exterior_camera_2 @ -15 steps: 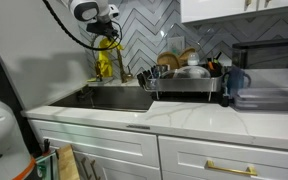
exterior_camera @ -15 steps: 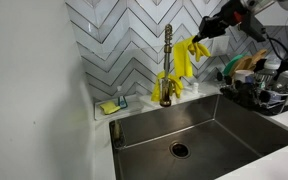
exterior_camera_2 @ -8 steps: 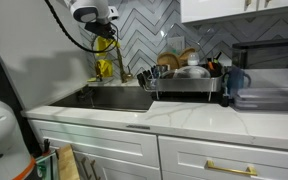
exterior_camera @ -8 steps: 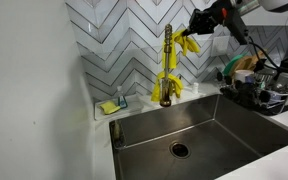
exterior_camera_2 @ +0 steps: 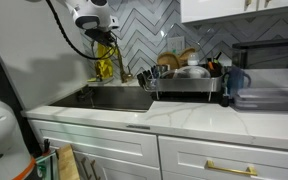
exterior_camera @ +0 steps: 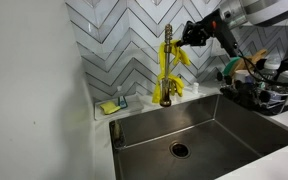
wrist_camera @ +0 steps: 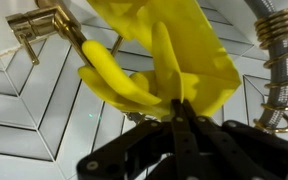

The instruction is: Hang the gloves under the tap

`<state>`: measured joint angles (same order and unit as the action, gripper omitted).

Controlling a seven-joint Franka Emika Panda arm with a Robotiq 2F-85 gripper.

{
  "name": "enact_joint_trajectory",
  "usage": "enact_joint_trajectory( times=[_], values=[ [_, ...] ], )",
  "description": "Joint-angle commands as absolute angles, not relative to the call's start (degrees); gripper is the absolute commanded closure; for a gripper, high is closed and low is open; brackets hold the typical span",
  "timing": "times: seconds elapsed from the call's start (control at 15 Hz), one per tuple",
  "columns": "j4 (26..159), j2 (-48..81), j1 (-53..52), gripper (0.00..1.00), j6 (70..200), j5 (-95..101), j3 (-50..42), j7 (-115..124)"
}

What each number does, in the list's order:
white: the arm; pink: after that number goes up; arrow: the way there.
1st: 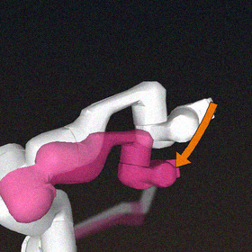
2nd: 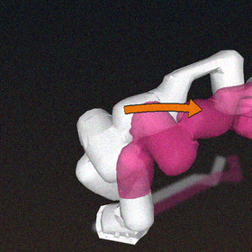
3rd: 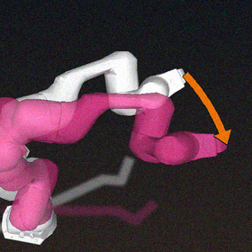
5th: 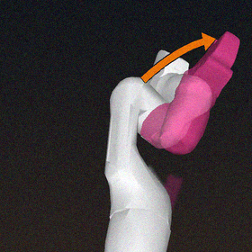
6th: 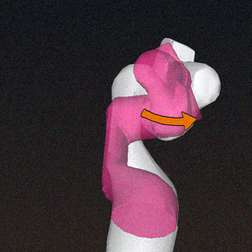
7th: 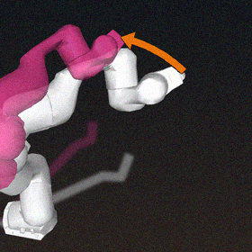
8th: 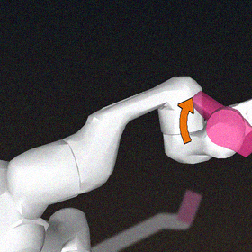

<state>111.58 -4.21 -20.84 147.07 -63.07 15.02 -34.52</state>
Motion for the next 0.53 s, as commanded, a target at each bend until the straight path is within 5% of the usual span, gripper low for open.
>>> enact_joint_trajectory(
  times=[0.0,0.47],
  values=[
    [111.53,-3.98,-20.43,1.0,147.68,-68.39,16.12,-35.13],
    [110.58,-4.48,-20.21,1.0,147.04,-76.56,16.41,-37.85]
  ],
)
